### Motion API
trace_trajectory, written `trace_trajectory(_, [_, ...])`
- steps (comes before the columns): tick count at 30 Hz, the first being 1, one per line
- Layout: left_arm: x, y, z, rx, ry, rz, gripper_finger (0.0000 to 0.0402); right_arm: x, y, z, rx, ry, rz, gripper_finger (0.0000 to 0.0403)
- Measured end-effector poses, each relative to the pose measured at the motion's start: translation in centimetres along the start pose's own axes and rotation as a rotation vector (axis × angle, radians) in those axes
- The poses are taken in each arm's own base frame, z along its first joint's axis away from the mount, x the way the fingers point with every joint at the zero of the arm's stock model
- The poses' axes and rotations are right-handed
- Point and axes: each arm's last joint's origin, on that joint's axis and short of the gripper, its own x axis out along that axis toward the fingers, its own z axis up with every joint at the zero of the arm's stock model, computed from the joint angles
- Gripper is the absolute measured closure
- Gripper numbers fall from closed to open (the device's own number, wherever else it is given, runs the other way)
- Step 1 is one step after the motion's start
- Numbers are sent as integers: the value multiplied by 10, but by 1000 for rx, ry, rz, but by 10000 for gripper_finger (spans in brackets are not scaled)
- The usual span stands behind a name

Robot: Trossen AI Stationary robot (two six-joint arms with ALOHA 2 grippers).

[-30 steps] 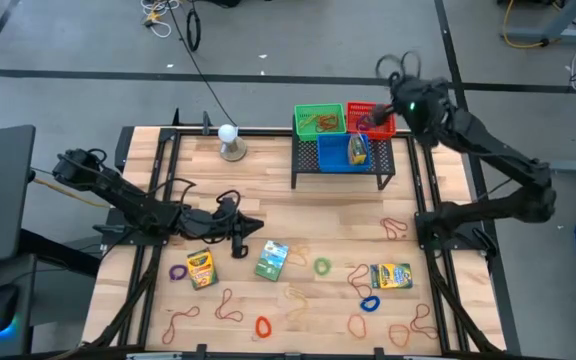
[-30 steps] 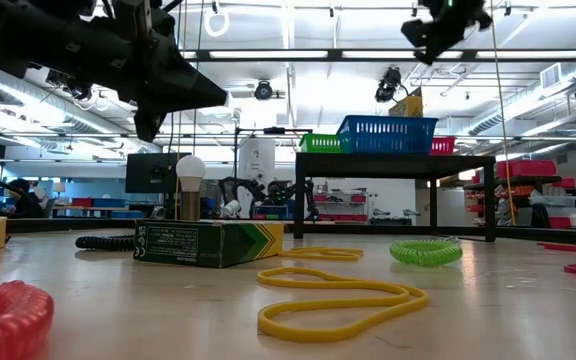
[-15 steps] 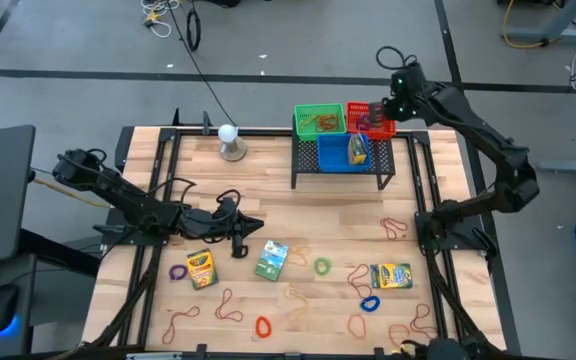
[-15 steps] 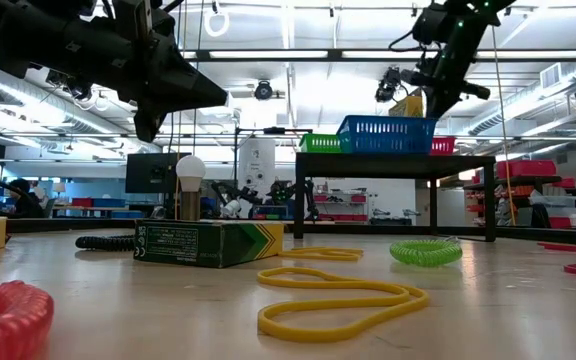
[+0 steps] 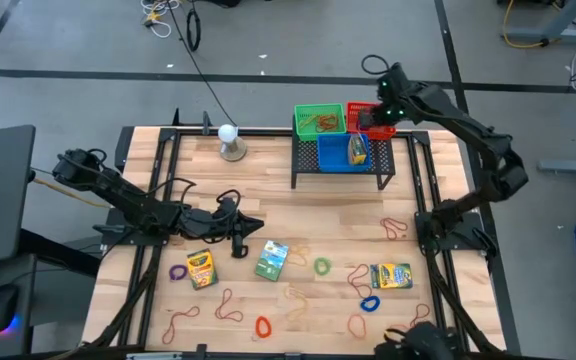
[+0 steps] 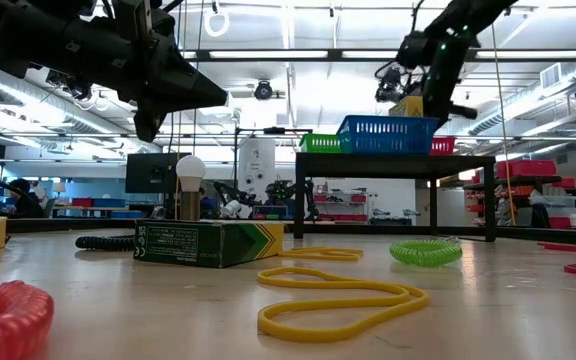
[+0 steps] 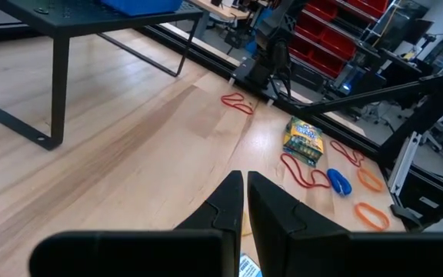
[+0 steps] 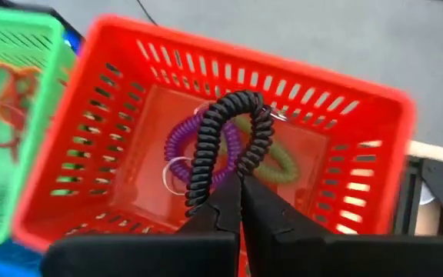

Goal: Pick & Place Office Desk Supplies
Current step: Put the black spiral keychain into the red bin

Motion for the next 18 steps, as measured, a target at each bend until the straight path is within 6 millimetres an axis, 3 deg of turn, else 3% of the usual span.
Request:
trace_trajectory(10, [0,0,0,-6,0,0,374,20,1,1,-43,45,-75,399])
trace_trajectory(18, [0,0,0,-49,0,0,374,21,0,0,-66,53,-89,383])
